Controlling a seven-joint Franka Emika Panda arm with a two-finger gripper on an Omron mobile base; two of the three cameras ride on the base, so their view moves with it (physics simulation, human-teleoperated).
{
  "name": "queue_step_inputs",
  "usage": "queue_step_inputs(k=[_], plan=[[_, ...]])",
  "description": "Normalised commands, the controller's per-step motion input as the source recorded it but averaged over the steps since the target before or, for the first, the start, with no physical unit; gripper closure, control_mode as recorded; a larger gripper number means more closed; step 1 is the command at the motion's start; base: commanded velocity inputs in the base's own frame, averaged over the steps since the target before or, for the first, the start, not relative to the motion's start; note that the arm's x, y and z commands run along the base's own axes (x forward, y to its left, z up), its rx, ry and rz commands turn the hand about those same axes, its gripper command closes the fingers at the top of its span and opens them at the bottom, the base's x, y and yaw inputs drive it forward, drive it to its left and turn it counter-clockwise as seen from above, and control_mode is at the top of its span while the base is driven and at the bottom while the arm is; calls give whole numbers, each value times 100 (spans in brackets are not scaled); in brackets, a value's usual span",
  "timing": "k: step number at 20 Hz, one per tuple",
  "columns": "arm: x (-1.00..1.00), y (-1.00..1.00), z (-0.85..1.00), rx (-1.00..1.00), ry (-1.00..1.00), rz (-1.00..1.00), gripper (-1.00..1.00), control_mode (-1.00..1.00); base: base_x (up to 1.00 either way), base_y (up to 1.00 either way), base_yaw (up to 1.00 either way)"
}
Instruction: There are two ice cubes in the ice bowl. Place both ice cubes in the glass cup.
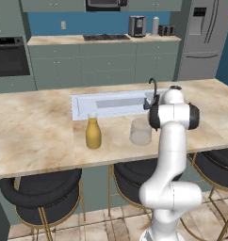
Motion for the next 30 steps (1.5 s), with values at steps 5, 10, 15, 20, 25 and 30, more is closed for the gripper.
queue_step_inputs(k=[5,10,15,20,25,30], plan=[[17,0,-13,0,0,0,-100,-100,0,0,0],[7,0,-1,0,1,0,100,-100,0,0,0],[-24,6,39,1,-1,-6,100,-100,0,0,0],[-61,37,98,1,-7,-8,100,-100,0,0,0],[-86,88,79,0,-1,-7,100,-100,0,0,0],[-84,100,53,0,0,-8,100,-100,0,0,0]])
